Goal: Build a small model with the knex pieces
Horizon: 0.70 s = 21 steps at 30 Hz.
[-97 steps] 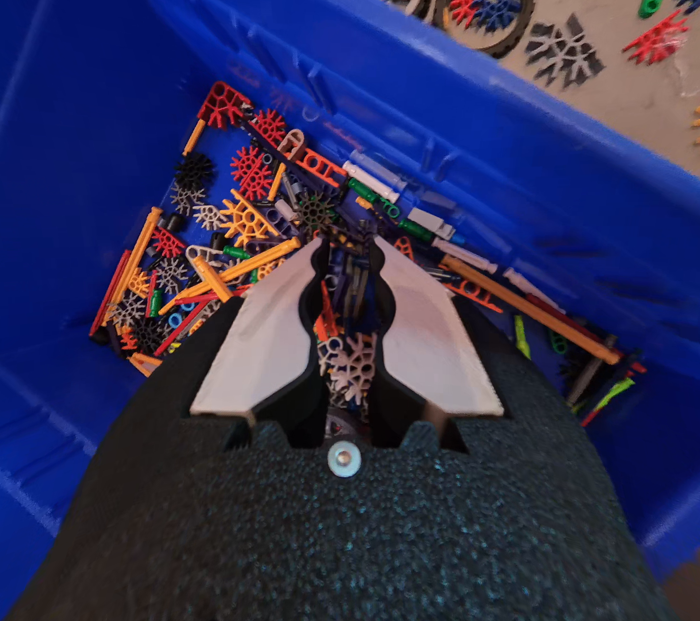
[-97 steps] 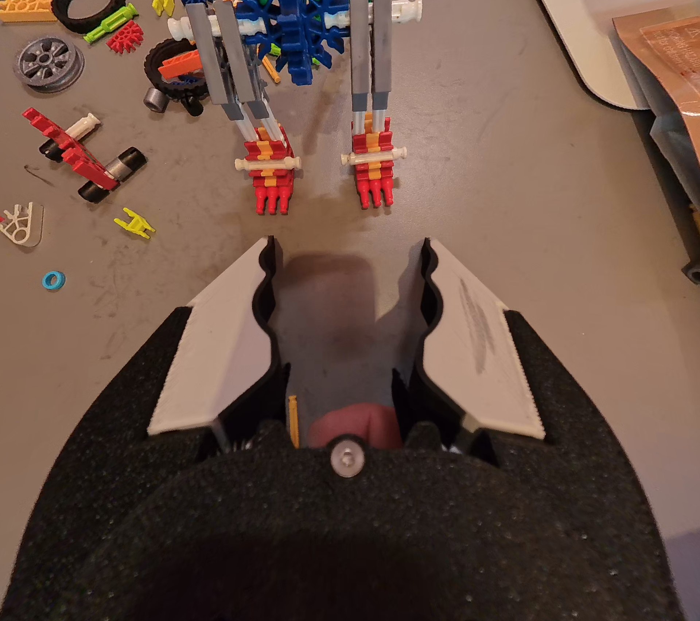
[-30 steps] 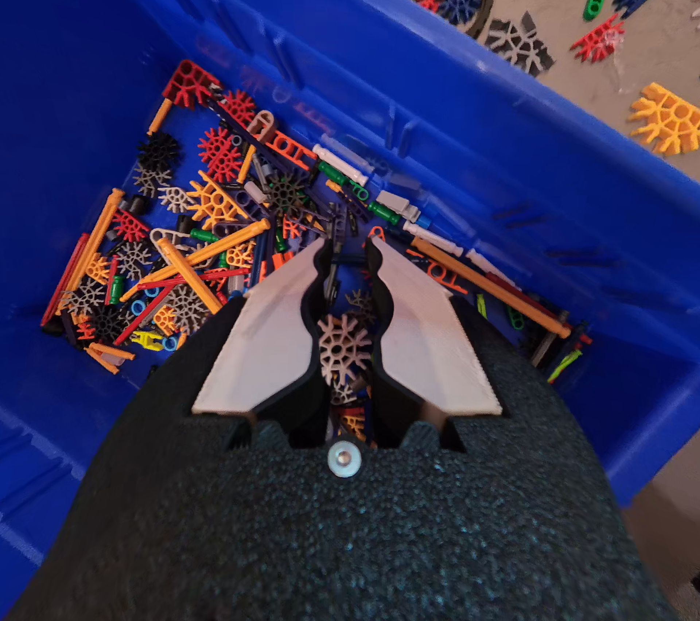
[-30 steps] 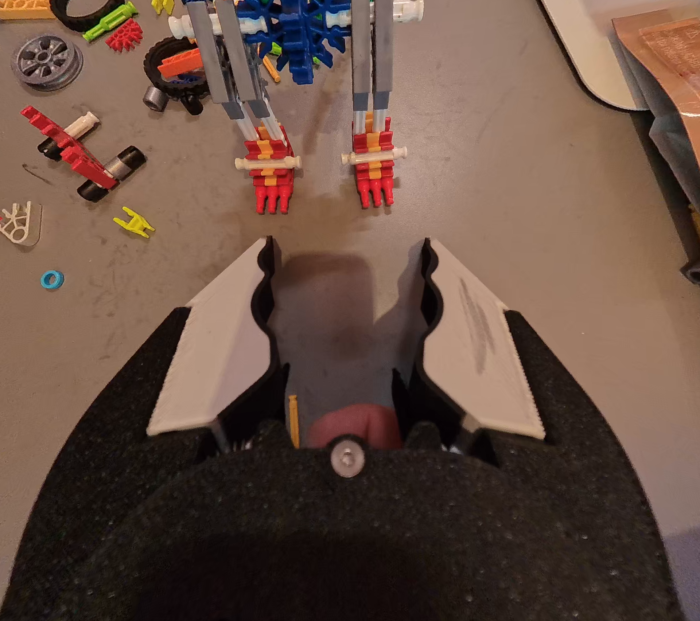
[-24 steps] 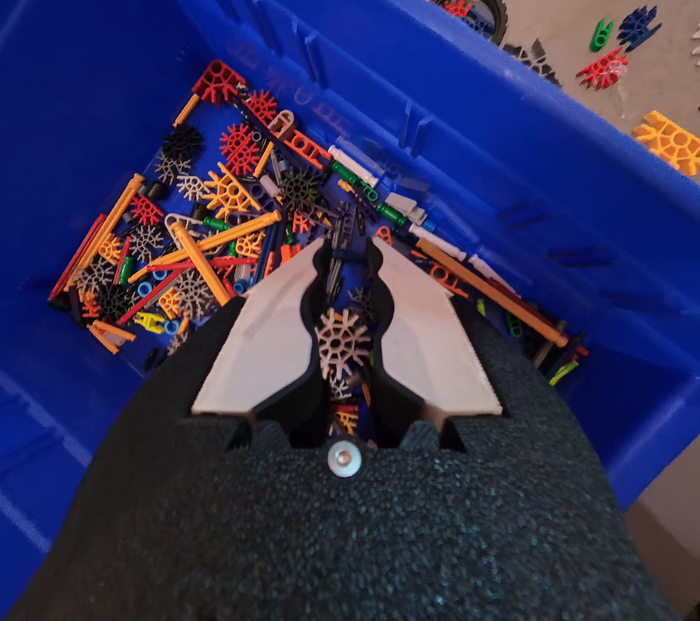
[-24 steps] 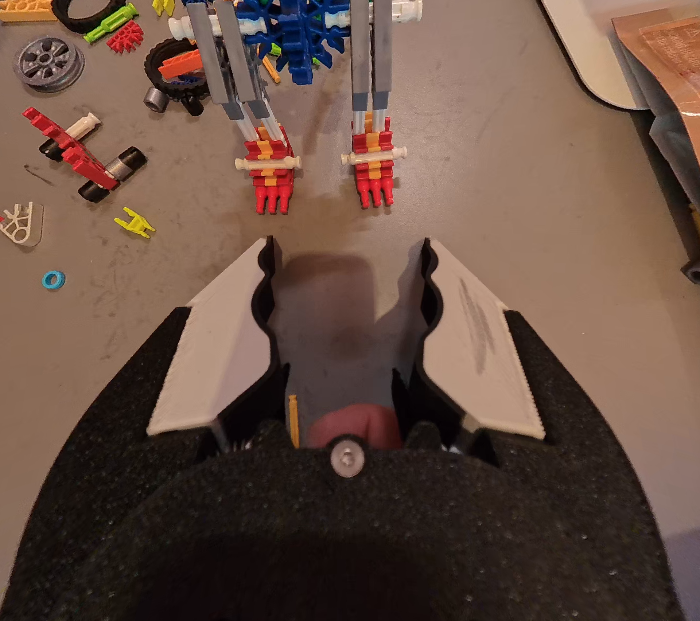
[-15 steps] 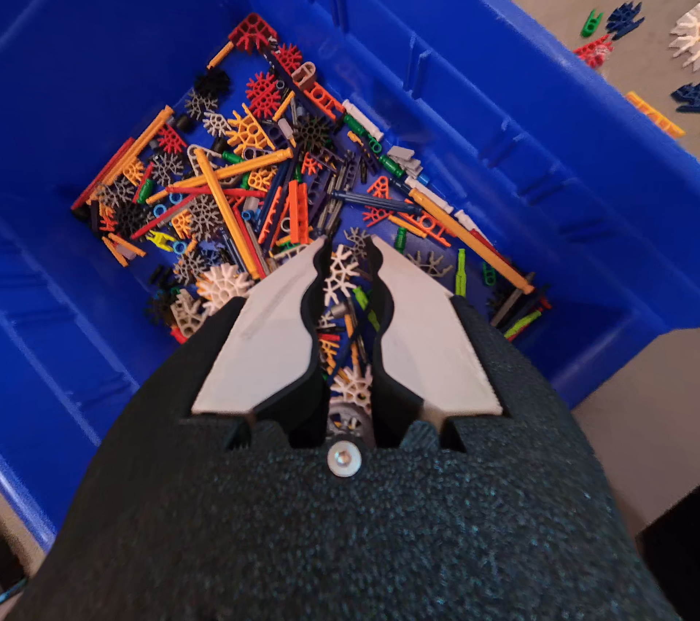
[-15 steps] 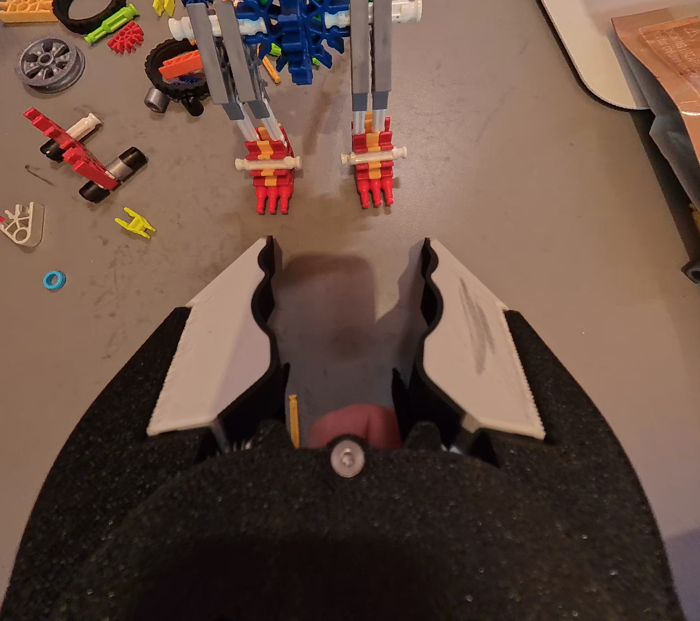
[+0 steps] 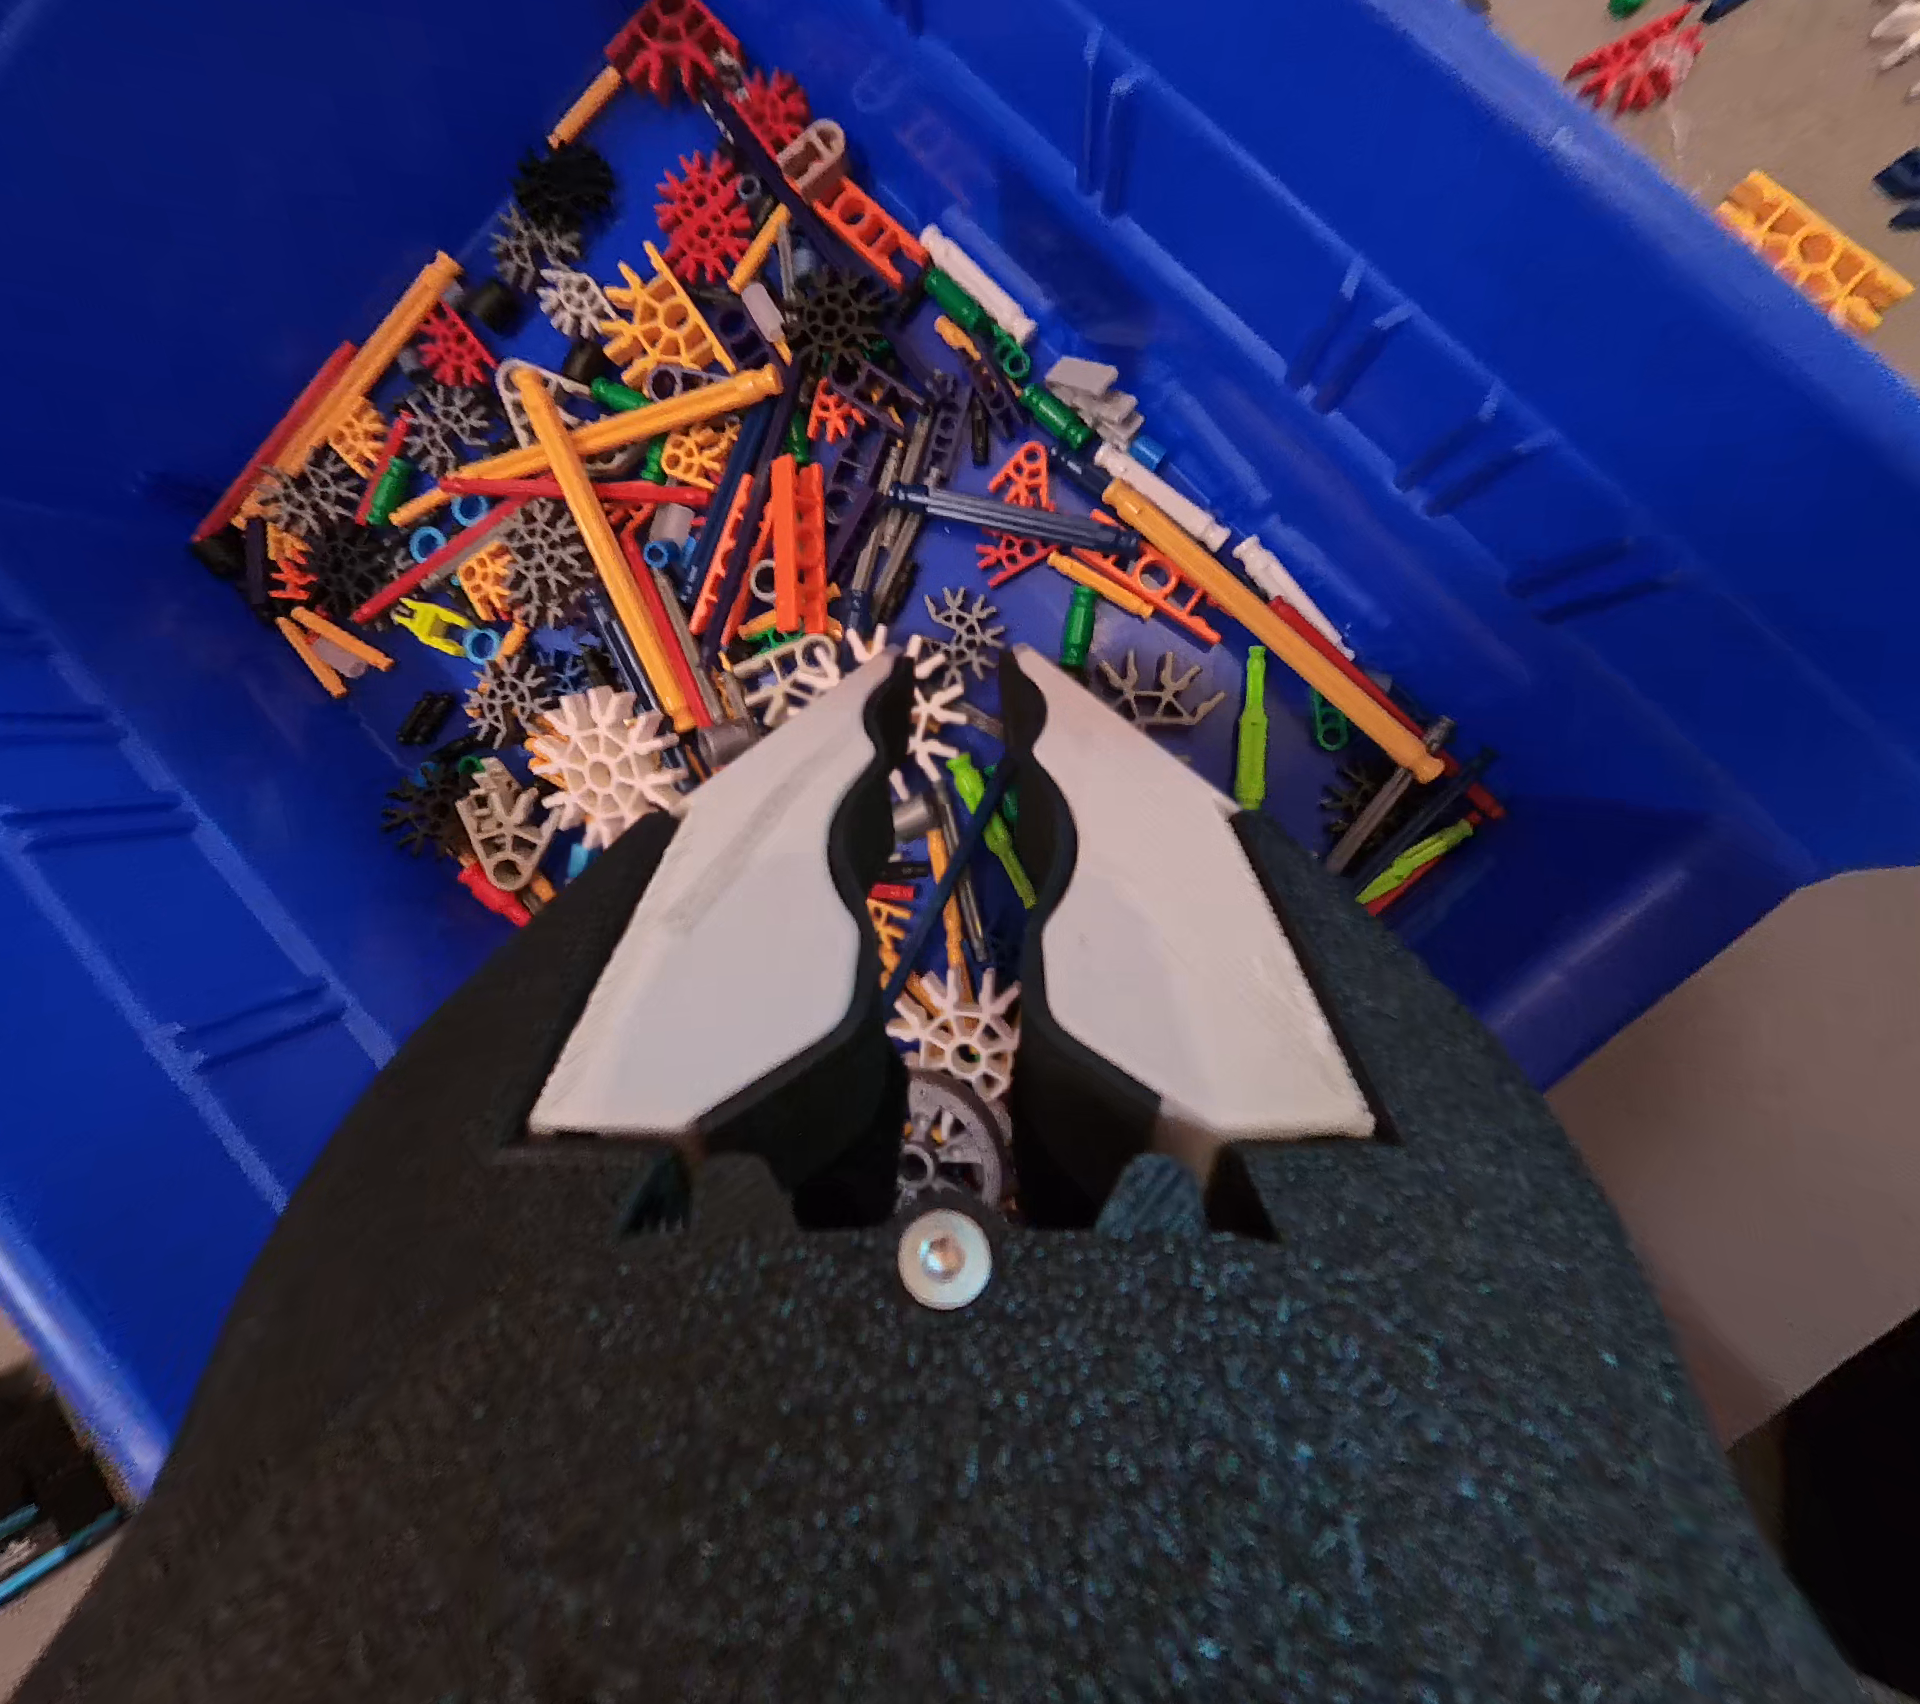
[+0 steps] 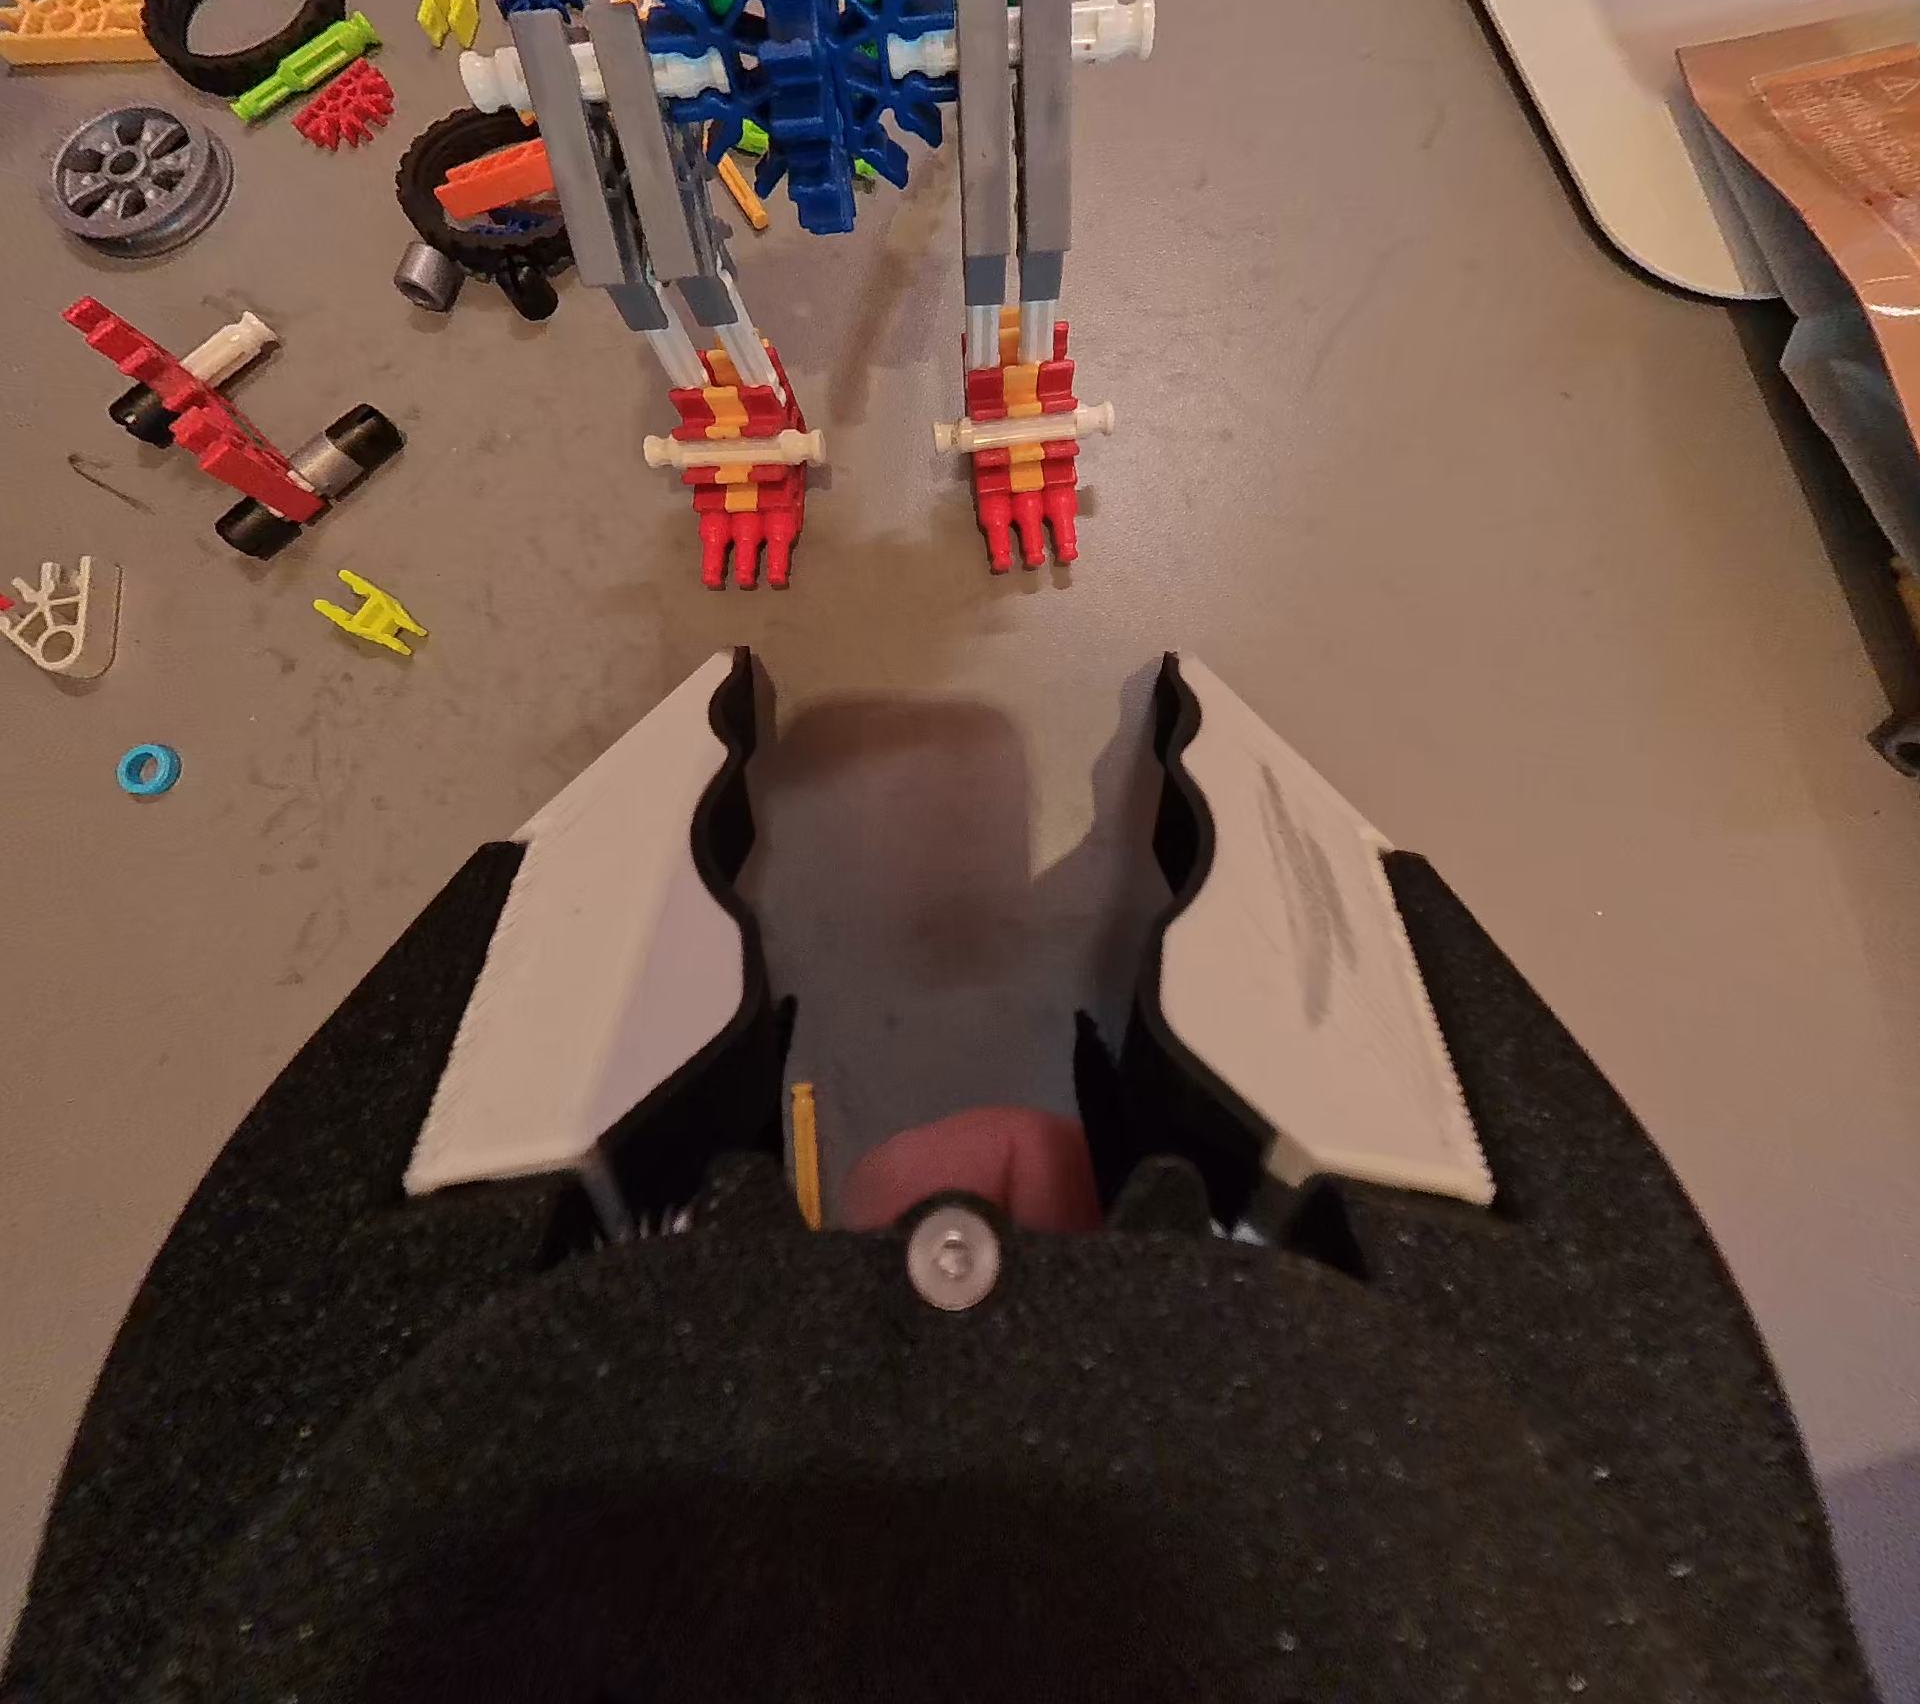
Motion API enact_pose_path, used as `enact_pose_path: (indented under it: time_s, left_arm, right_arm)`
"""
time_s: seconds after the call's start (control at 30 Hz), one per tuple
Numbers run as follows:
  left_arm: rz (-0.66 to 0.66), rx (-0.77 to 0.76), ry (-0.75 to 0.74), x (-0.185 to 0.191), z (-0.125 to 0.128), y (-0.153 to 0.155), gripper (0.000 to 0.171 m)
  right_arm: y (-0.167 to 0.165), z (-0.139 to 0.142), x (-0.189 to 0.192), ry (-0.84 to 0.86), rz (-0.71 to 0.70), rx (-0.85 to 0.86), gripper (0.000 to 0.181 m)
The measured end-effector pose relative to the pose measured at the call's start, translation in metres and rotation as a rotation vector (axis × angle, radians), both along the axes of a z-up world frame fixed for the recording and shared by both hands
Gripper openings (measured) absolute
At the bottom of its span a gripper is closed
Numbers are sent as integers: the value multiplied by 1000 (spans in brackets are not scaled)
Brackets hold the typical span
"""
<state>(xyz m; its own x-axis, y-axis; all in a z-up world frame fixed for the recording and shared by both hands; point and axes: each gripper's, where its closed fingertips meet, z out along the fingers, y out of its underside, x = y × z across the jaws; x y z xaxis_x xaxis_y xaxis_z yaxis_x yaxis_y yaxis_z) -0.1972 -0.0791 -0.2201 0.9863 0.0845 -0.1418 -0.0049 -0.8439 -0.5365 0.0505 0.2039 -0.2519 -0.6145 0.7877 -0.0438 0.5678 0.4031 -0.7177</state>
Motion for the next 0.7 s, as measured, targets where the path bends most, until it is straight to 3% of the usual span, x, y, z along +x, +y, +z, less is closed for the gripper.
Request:
enact_pose_path:
  time_s: [0.2, 0.7]
  left_arm:
    - [-15, -122, -45, 10, -22, -11, 17]
    - [-74, -153, -94, 24, -25, -15, 5]
  right_arm:
    - [0, 0, 0, -1, 0, -2, 77]
    - [0, 0, 0, -1, 0, -2, 77]
